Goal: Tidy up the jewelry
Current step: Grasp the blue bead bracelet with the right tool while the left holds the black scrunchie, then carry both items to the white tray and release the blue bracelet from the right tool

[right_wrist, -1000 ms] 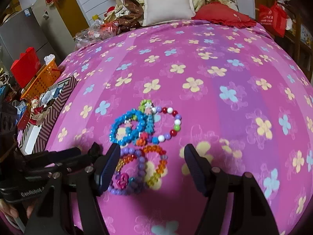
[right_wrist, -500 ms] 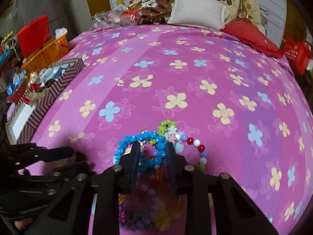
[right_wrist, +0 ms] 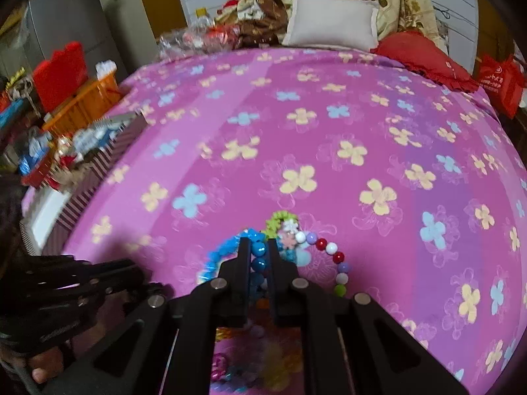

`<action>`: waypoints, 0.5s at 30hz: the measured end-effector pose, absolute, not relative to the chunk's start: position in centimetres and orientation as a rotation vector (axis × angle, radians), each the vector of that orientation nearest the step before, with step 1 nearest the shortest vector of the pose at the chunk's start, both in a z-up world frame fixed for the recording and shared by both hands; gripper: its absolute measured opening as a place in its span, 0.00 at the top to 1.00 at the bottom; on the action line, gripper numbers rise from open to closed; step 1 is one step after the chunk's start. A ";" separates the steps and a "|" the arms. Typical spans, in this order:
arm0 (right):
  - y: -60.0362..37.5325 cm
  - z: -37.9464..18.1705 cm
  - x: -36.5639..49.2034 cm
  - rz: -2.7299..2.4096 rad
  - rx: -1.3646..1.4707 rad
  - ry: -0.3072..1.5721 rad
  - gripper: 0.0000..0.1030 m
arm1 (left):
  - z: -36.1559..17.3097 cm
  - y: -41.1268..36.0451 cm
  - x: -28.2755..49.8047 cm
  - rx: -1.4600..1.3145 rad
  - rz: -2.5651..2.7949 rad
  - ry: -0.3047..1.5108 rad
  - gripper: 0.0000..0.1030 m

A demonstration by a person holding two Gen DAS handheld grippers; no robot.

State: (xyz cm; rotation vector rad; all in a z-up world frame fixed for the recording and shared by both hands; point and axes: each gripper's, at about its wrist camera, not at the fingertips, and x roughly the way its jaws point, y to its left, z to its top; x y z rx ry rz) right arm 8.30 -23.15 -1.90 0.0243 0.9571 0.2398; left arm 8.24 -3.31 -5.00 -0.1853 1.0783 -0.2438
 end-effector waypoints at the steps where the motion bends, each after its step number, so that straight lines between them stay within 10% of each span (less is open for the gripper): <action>1: -23.1 -1.5 8.1 0.245 0.031 0.948 0.92 | -4.5 -3.0 8.1 -0.186 -0.245 1.063 0.94; 15: -18.8 2.4 6.1 0.339 0.020 0.894 0.92 | -0.9 0.7 5.9 -0.168 -0.185 0.980 0.95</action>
